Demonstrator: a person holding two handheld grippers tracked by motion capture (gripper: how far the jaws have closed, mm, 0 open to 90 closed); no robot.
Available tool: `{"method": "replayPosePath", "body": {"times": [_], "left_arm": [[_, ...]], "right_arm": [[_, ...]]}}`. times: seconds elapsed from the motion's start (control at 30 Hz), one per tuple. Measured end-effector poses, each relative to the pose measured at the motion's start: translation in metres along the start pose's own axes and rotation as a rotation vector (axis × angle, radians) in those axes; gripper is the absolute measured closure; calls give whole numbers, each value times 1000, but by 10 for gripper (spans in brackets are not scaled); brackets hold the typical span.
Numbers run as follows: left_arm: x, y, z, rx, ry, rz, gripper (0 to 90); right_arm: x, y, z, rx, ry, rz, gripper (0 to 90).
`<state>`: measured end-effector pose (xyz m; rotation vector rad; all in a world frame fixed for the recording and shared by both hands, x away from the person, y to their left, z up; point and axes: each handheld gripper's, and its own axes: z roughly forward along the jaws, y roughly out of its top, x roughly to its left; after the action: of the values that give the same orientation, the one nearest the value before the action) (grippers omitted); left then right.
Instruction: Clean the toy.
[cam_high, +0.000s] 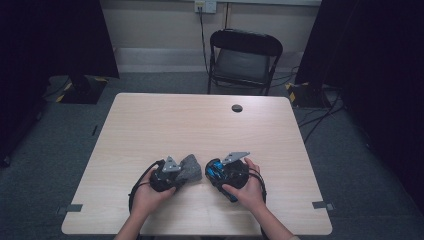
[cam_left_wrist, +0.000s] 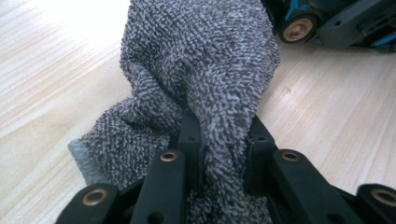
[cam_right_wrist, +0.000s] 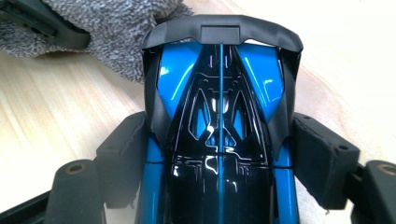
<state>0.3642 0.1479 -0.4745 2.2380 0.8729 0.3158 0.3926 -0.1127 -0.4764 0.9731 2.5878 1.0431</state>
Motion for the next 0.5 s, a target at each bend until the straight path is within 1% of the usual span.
{"method": "replayPosePath", "body": {"times": [0.07, 0.17, 0.4, 0.43, 0.47, 0.5], "left_arm": [[0, 0, 0, -1, 3, 0, 739], [-1, 0, 1, -2, 4, -1, 739], [0, 0, 1, 0, 1, -3, 739], [0, 0, 0, 1, 4, 2, 739], [0, 0, 1, 0, -1, -6, 739], [0, 0, 1, 0, 0, -5, 739]], "right_arm": [[-1, 0, 3, 6, 3, 7, 255], [-1, -1, 6, 16, 0, 5, 255], [-1, -2, 9, 14, 0, 10, 255], [-1, -2, 9, 14, -1, 14, 255], [-1, -2, 10, 17, 0, 16, 255], [-1, -2, 10, 18, 0, 15, 255]]}}
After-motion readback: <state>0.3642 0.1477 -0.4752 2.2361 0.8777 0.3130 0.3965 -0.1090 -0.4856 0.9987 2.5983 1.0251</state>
